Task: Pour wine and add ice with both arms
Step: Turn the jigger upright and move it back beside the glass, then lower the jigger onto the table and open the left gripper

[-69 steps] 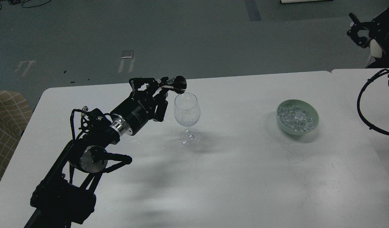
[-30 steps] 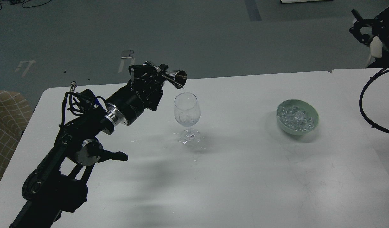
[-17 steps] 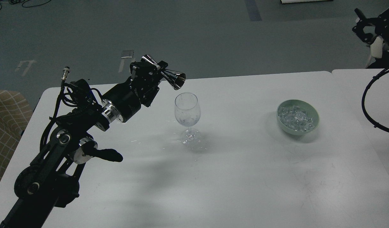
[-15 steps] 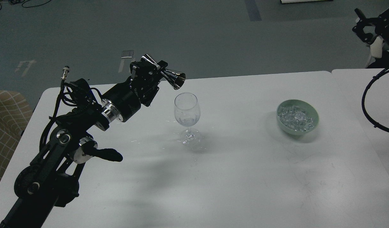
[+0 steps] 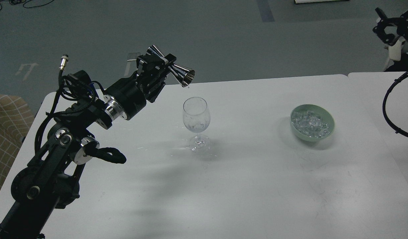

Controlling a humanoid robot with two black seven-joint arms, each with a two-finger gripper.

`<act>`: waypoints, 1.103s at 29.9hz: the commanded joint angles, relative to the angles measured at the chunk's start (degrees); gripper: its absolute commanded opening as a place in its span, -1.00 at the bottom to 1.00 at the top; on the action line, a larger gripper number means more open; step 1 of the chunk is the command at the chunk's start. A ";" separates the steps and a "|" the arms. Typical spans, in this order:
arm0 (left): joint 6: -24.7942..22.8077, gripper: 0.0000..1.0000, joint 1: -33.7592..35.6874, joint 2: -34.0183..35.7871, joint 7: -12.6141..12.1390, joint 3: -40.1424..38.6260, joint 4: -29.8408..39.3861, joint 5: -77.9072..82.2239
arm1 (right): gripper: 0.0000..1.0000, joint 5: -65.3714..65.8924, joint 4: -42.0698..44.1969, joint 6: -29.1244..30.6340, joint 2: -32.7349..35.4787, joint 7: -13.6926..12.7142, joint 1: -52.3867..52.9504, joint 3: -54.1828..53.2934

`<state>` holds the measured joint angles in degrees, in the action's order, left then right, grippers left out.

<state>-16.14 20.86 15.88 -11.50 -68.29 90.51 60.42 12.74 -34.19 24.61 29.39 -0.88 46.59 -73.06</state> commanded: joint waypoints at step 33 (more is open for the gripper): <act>9.29 -1.00 -12.53 -11.12 1.39 -27.78 -28.35 -66.40 | 1.00 0.97 0.00 -0.62 -0.12 -0.17 -3.79 3.80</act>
<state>-6.41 6.22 6.55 -10.24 -96.11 66.71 -5.92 13.68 -34.22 24.04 29.23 -1.07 42.96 -69.30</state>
